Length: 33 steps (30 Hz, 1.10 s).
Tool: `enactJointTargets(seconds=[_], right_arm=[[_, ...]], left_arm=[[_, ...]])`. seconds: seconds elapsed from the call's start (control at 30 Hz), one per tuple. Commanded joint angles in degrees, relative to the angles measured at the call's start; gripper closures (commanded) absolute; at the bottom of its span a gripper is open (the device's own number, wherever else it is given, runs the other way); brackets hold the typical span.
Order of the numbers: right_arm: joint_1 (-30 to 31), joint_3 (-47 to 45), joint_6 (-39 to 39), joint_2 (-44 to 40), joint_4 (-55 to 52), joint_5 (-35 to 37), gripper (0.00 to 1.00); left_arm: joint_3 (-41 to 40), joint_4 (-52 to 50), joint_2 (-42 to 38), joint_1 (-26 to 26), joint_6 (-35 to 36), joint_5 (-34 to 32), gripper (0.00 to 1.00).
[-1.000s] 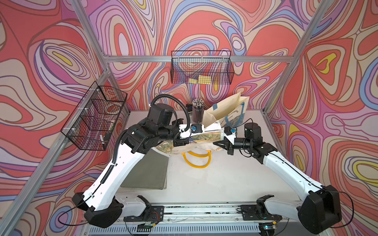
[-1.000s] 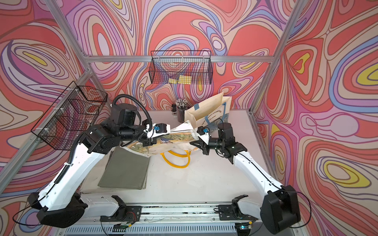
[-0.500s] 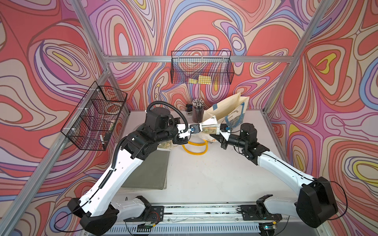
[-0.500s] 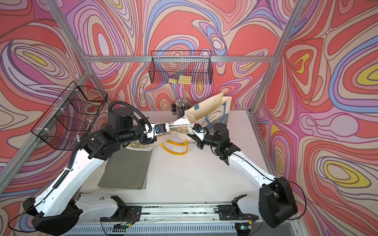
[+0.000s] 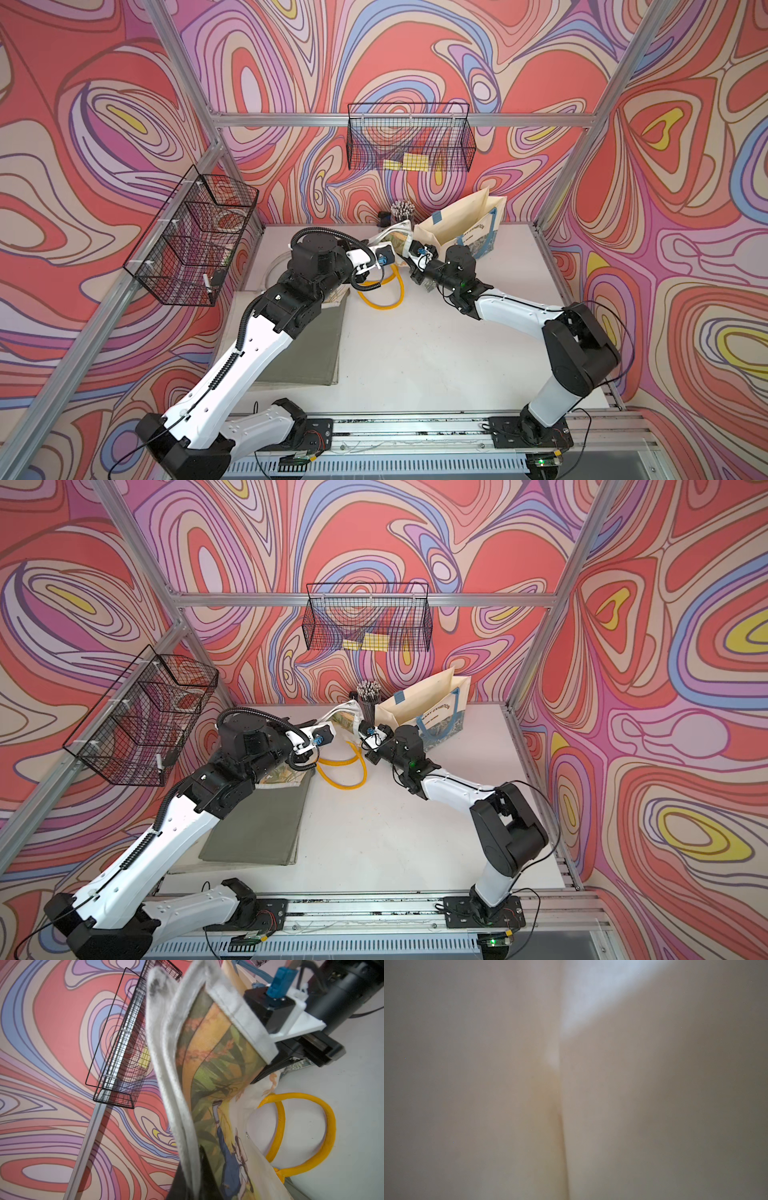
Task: Put away the canvas bag
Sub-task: Press the canvas bag, then place the canvas bag at the center of the board.
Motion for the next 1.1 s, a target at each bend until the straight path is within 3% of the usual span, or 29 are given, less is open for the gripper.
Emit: enactJointTargets(seconds=[0.0, 0.2, 0.3, 0.53, 0.87, 0.93, 1.07], right_arm=[[0.75, 5.48, 0.91, 5.48, 6.22, 7.73, 1.00], [1.68, 15.70, 1.51, 14.18, 8.32, 10.94, 1.00], [1.89, 19.27, 1.90, 17.05, 9.72, 11.47, 1.00], [2.59, 21.82, 4.60, 21.12, 12.54, 13.32, 1.00], [7.48, 19.76, 7.29, 25.58, 15.50, 15.72, 1.00], [8.36, 18.49, 8.12, 25.85, 16.35, 16.55, 1.00], [9.91, 16.56, 10.88, 27.05, 18.29, 20.78, 1.00]], left_arm=[[1.01, 11.24, 1.17, 5.19, -2.81, 2.09, 1.00], [7.76, 15.27, 8.61, 13.82, -7.81, 8.31, 1.00], [11.12, 17.47, 12.39, 16.65, -6.97, 10.05, 1.00], [15.78, 23.81, 17.56, 22.65, -9.66, 12.68, 0.99], [1.91, 23.74, 10.24, 23.30, -11.46, 7.08, 0.87], [-1.69, 23.54, 7.65, 23.30, -12.46, 6.48, 0.76], [-9.25, 22.75, 1.44, 23.30, -17.12, 7.15, 0.43]])
